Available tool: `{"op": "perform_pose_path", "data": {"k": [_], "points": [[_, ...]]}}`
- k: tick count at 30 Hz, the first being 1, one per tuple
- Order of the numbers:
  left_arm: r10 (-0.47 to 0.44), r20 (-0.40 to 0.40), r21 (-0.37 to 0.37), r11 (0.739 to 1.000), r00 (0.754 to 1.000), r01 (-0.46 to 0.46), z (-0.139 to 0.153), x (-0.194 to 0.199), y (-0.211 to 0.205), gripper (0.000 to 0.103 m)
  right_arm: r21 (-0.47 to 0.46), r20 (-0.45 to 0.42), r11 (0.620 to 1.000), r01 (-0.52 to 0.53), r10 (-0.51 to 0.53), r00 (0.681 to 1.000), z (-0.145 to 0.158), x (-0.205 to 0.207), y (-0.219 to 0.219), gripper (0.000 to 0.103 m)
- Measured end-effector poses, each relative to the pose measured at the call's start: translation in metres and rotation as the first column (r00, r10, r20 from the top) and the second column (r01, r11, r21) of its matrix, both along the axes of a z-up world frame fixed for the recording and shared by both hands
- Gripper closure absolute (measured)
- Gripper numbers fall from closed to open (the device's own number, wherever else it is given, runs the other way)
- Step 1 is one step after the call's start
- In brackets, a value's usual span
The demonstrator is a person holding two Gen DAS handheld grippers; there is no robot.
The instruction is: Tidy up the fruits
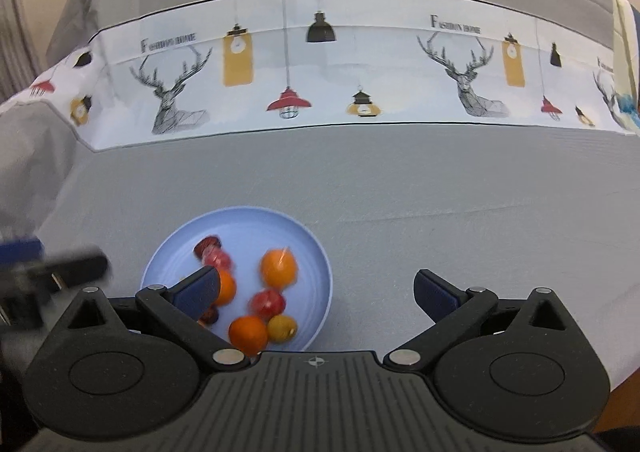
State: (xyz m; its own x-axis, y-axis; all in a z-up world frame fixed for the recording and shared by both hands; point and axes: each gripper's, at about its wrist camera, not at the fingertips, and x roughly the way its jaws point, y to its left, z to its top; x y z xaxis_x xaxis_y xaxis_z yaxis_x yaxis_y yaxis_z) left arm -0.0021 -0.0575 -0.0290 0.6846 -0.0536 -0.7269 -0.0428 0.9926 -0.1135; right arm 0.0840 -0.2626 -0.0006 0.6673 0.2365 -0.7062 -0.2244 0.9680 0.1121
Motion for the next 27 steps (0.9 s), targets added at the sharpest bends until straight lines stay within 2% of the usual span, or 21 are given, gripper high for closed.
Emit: {"op": "perform_pose_path", "data": {"k": [2,5,8,11,17,27], "points": [[0.022,-0.097,-0.004,1.000,0.995,-0.023,-0.014,0.011,0.005,0.001,-0.037,0.011,0.999,-0.024,0.024,1.000,-0.002,-0.003,0.006,0.001],[0.101,-0.094,0.021,0.995,0.990,-0.099,-0.018,0.023,0.018,0.001,-0.070,-0.012,0.997,-0.026,0.025,1.000,-0.010,0.004,0.011,0.001],[0.136,-0.112,0.026,0.991,0.984,-0.134,-0.022,0.030,0.024,0.001,-0.066,-0.047,0.998,-0.023,0.020,0.999,-0.018,0.012,0.014,0.001],[0.119,-0.149,0.008,0.993,0.982,-0.120,-0.028,0.034,0.023,0.001,-0.068,-0.068,0.997,-0.029,0.025,0.997,-0.024,0.016,0.018,0.001],[0.075,-0.184,0.050,0.996,0.980,-0.067,-0.040,0.039,0.011,0.001,-0.079,-0.079,0.996,-0.044,0.038,0.996,-0.028,0.020,0.024,0.001],[0.067,-0.188,0.044,0.997,0.980,-0.060,-0.042,0.041,0.007,0.001,-0.081,-0.090,0.996,-0.035,0.027,0.996,-0.030,0.021,0.018,0.001]]}}
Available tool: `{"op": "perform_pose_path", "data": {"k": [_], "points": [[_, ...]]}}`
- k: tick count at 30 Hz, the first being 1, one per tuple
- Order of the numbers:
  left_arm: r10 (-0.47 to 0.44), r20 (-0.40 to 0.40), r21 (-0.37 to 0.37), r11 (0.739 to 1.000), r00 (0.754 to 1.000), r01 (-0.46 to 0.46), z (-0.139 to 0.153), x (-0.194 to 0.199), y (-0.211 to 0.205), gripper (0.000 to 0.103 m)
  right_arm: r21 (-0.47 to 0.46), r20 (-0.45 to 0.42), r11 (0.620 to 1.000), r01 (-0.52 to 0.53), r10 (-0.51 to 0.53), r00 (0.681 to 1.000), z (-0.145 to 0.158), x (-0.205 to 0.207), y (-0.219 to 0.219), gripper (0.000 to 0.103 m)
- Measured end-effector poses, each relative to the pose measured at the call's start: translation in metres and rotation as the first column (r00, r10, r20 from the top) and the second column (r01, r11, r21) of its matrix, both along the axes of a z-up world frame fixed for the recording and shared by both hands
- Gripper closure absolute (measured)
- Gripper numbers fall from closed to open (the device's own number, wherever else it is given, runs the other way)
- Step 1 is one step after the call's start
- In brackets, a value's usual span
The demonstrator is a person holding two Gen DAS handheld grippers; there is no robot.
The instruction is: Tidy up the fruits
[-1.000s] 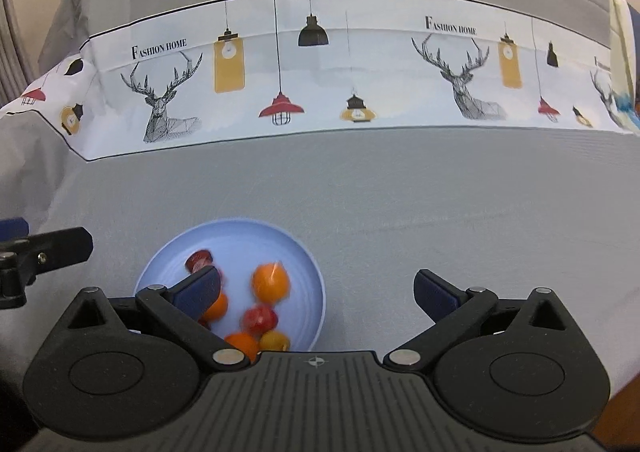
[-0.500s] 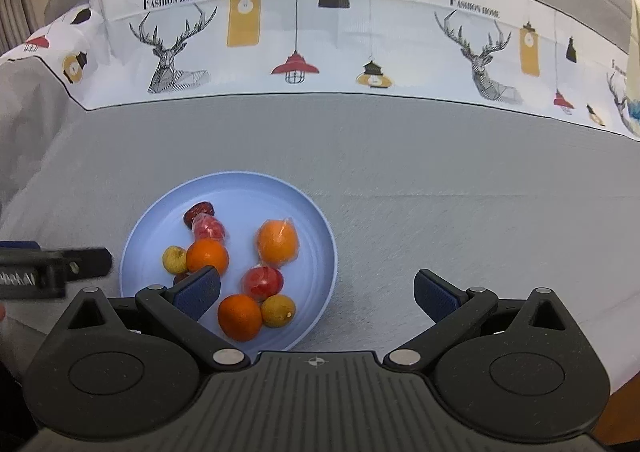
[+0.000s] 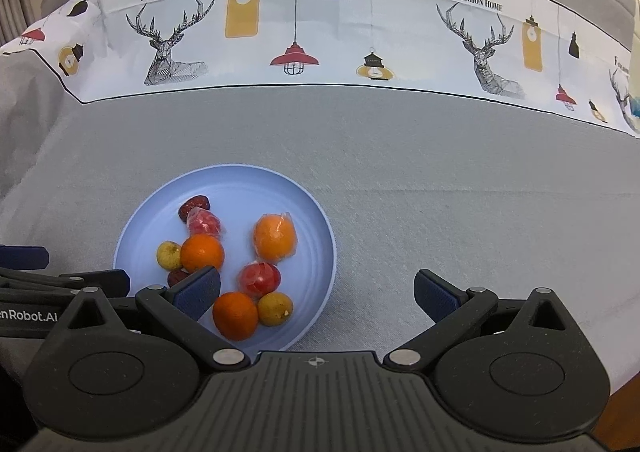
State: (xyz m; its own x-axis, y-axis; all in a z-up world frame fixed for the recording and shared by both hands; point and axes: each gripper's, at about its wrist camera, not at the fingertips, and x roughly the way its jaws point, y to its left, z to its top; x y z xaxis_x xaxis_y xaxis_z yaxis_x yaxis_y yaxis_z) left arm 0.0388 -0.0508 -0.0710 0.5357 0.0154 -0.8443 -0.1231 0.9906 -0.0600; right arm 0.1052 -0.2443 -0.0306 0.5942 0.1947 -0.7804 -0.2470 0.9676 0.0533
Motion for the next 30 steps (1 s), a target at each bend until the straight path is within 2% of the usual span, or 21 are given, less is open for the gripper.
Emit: {"op": "perform_pose_path", "data": {"k": [30], "points": [[-0.031,-0.003,-0.013,0.999,1.000,0.031,-0.0002,0.0019,-0.0056,0.001,-0.027,-0.031,1.000,0.013,-0.014,0.999,-0.0044,0.0035,-0.0002,0.001]]}}
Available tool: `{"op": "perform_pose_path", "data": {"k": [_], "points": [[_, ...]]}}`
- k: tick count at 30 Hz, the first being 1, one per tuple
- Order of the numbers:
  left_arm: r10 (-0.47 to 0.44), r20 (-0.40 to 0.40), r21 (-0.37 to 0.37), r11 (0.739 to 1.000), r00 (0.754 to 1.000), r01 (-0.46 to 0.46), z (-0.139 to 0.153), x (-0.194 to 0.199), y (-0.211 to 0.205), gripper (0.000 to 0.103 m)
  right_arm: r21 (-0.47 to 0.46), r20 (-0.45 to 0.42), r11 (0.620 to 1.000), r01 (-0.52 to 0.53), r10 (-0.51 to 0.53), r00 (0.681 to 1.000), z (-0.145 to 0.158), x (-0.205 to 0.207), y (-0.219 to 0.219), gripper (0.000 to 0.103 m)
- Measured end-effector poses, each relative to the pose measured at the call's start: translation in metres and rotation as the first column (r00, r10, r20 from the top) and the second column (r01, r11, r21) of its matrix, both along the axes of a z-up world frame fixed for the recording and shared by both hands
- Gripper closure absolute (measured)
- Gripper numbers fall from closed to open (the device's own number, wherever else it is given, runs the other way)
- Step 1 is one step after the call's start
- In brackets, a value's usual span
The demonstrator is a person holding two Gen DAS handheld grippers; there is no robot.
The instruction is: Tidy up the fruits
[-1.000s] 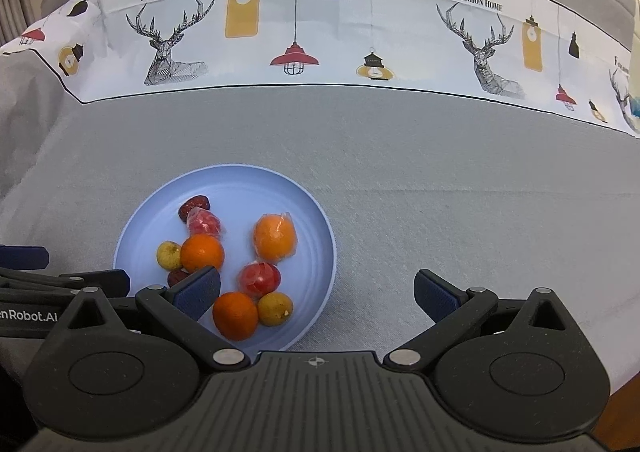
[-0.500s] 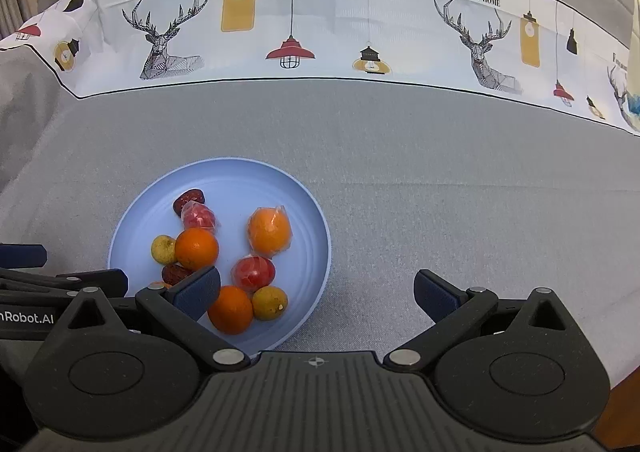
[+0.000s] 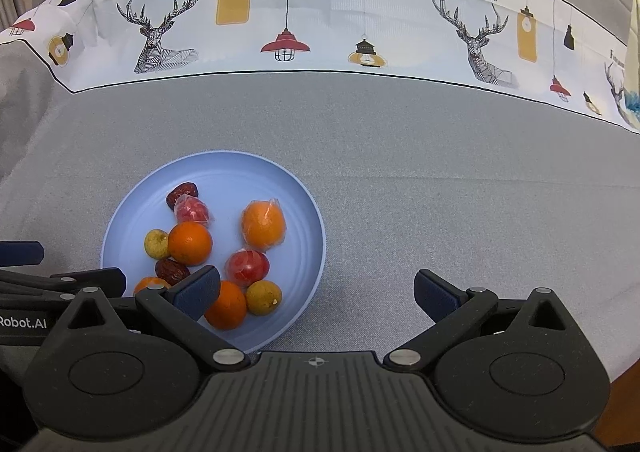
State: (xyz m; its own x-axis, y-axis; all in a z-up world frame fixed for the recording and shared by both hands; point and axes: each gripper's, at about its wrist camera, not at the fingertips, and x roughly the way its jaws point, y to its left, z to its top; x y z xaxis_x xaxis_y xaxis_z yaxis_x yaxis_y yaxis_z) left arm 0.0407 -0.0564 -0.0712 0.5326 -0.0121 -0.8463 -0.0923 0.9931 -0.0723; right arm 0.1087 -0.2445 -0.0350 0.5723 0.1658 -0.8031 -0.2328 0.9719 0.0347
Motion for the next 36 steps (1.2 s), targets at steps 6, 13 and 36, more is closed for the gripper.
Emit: {"op": "perform_pose_path", "data": {"k": [6,13,36], "points": [[0.000,0.000,0.001,1.000,1.000,0.000,-0.0004,-0.0006,-0.0005,0.001,0.000,0.000,1.000,0.001,-0.001,1.000,-0.0001,0.0000,0.0004,0.001],[0.000,-0.002,0.001,1.000,1.000,0.000,-0.0010,-0.0006,-0.0008,0.001,-0.004,0.000,1.000,-0.001,0.001,1.000,-0.0020,-0.0007,-0.0002,0.001],[-0.001,-0.008,-0.002,1.000,1.000,0.001,-0.0050,-0.0015,-0.0009,0.001,-0.014,-0.004,1.000,0.001,-0.001,1.000,-0.0028,-0.0013,0.0003,0.001]]}}
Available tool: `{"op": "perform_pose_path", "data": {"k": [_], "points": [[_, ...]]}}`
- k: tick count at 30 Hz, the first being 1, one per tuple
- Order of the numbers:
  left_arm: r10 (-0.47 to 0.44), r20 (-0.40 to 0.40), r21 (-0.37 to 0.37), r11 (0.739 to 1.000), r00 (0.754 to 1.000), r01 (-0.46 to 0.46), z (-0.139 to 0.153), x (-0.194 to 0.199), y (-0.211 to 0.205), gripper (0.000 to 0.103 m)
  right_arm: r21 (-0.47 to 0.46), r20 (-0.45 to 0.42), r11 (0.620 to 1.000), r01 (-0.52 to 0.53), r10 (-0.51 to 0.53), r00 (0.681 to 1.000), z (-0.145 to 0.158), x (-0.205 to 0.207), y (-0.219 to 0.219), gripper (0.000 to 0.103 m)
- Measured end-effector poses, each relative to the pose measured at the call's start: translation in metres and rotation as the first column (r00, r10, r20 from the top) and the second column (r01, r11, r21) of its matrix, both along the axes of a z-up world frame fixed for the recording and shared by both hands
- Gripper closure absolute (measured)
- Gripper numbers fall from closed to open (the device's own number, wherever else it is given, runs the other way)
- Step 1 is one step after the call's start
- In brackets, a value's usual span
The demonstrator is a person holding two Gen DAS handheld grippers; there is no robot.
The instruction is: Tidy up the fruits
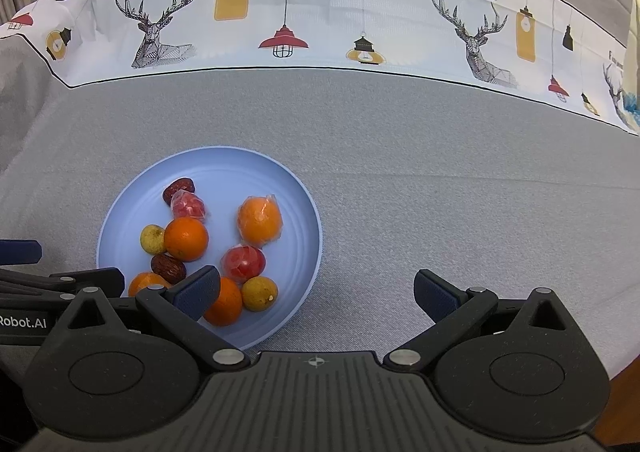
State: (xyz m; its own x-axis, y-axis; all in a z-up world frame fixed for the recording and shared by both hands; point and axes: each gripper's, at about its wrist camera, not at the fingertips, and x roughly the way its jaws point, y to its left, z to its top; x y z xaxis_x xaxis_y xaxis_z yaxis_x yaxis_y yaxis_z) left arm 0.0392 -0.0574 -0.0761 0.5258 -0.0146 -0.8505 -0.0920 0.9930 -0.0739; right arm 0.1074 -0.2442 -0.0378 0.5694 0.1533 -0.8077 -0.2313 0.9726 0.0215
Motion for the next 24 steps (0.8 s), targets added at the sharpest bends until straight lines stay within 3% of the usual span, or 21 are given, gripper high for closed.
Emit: {"op": "perform_pose_path", "data": {"k": [17,24], "points": [[0.000,0.025,-0.002,1.000,1.000,0.000,0.006,-0.002,-0.001,0.000,0.029,0.027,0.999,0.014,-0.015,1.000,0.007,0.000,-0.004,0.001],[0.008,0.031,-0.042,0.999,0.999,-0.007,0.009,0.000,0.001,0.000,0.064,0.050,0.998,0.027,-0.030,0.998,0.011,0.001,-0.006,0.001]]}}
